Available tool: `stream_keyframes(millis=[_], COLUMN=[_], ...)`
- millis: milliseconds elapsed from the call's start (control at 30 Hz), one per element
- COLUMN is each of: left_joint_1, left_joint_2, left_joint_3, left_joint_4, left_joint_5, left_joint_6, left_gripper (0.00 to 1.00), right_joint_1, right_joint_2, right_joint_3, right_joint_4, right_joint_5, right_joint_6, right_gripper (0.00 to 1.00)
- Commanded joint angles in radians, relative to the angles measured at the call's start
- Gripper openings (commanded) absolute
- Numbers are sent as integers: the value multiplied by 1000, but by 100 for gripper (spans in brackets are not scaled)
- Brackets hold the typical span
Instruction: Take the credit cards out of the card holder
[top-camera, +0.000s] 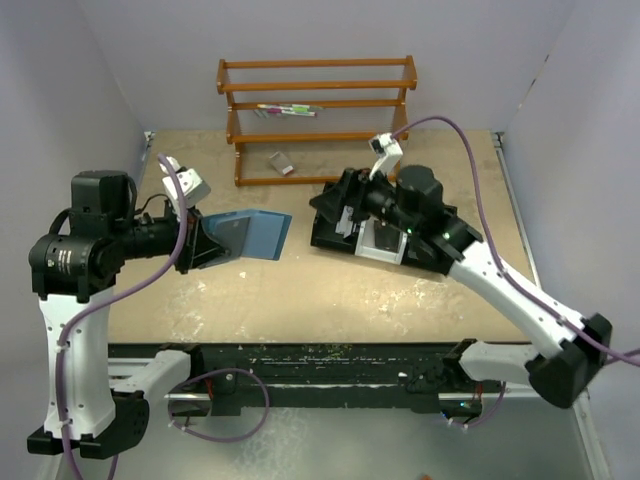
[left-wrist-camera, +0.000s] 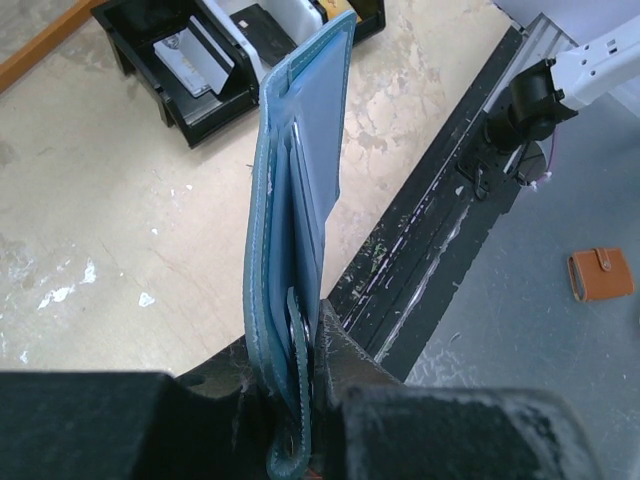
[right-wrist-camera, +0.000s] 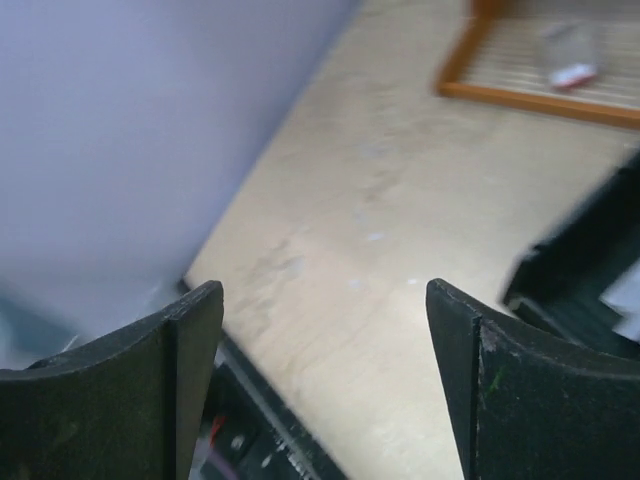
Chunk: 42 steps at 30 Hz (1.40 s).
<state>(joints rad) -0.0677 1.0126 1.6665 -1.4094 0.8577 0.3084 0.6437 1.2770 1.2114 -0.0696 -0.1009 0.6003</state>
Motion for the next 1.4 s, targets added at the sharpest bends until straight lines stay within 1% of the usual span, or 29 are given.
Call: stream_keyframes(millis=[0,33,100,233,367,467,533,600,667,733,800,833,900,933,967,1033,1100,1200,1367], left_joint_1=[-4,-5,-4,-4,-4,-4,-4,-4,-4,-4,-4,-4,-5,-5,-4,-4,-4,-4,-4], left_joint_2=[-2,-2,-1,-1,3,10,13,16,18,21,22,24,21,19,17,13,12,8,6], left_joint_3=[78,88,113,145,168,168,158,146,140,138,140,140,138,134,129,121,122,121,130], left_joint_4=[-26,-31,-48,-67,-79,-90,-94,-98,-101,-99,-99,-97,-94,-92,-91,-93,-108,-113,-115], left_joint_5=[78,95,141,205,241,274,287,298,300,296,292,288,280,280,282,303,336,371,432], left_joint_6=[12,5,2,-6,-17,-13,-12,-7,-5,-5,-5,-5,-4,-2,0,18,45,63,63], left_gripper=[14,14,14,14,14,14,14,14,14,14,15,17,22,28,35,46,52,53,52], right_joint_1=[92,117,185,286,317,335,348,358,374,393,409,413,415,415,416,415,415,415,416], right_joint_2=[-159,-191,-228,-234,-232,-207,-183,-149,-112,-78,-65,-66,-80,-94,-110,-142,-172,-205,-236], right_joint_3=[-125,-136,-147,-146,-196,-195,-176,-142,-110,-88,-80,-80,-91,-98,-107,-132,-155,-172,-184], right_joint_4=[240,269,305,370,516,564,574,569,558,555,554,554,554,553,553,566,580,570,539], right_joint_5=[-165,-171,-176,-235,-286,-307,-300,-298,-290,-283,-269,-257,-225,-206,-187,-169,-163,-171,-204], right_joint_6=[78,83,84,77,109,108,104,102,100,100,99,102,112,118,122,132,140,140,124], right_gripper=[88,89,100,100,100,100,97,91,84,71,54,43,15,4,0,0,0,0,0])
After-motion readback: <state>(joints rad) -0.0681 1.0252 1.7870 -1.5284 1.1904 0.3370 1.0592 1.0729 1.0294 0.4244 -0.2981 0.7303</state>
